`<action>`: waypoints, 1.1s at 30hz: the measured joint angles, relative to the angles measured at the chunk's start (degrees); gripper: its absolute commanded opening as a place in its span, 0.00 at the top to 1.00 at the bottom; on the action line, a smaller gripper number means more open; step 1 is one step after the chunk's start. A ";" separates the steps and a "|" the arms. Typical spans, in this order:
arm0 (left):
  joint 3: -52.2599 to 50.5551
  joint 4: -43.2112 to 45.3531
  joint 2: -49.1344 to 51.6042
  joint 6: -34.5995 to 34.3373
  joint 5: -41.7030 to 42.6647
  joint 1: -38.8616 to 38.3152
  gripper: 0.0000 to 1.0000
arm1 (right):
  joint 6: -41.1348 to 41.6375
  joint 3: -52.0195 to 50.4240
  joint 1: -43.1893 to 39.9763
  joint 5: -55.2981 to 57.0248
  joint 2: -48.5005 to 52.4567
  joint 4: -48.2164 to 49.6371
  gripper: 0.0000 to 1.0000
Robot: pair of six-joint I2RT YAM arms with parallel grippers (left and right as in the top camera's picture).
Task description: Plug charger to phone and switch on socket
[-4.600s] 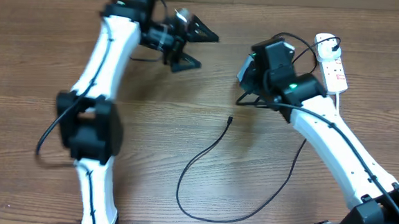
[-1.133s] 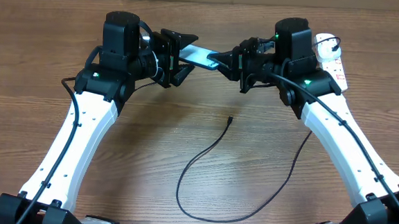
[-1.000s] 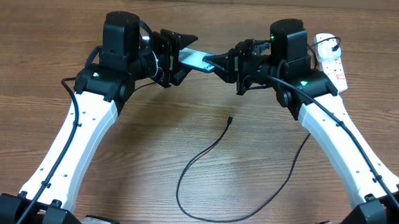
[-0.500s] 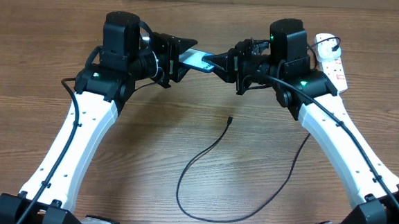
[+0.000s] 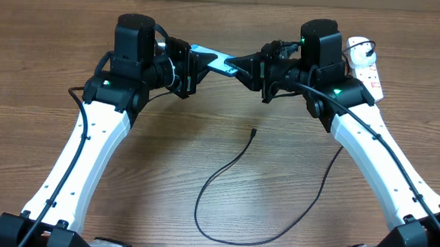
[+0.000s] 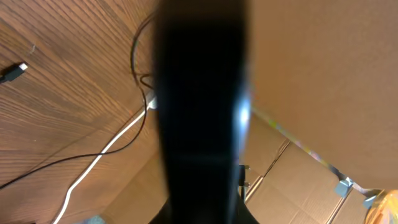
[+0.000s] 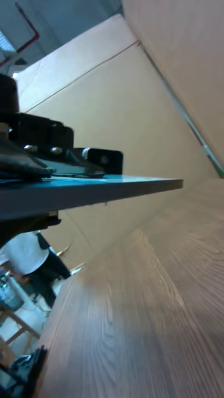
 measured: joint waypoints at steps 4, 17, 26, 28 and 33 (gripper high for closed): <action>0.00 0.00 0.11 0.00 -0.31 0.00 0.96 | -1.40 0.00 0.11 -1.73 -0.13 -0.17 0.65; -0.09 -3.76 0.39 7.13 -9.16 0.00 0.96 | -13.77 0.09 0.31 -2.73 -0.42 -1.40 0.00; -0.13 -9.66 0.46 33.57 -19.21 1.42 0.96 | -29.53 0.37 0.37 11.10 -0.70 -23.96 0.00; -0.15 -11.13 0.44 40.79 -19.17 1.97 0.96 | -32.09 0.37 0.35 18.27 -0.70 -30.08 0.00; -0.35 -16.33 -1.97 55.58 -18.78 2.80 0.96 | -38.56 0.37 0.35 31.61 -0.70 -35.34 0.00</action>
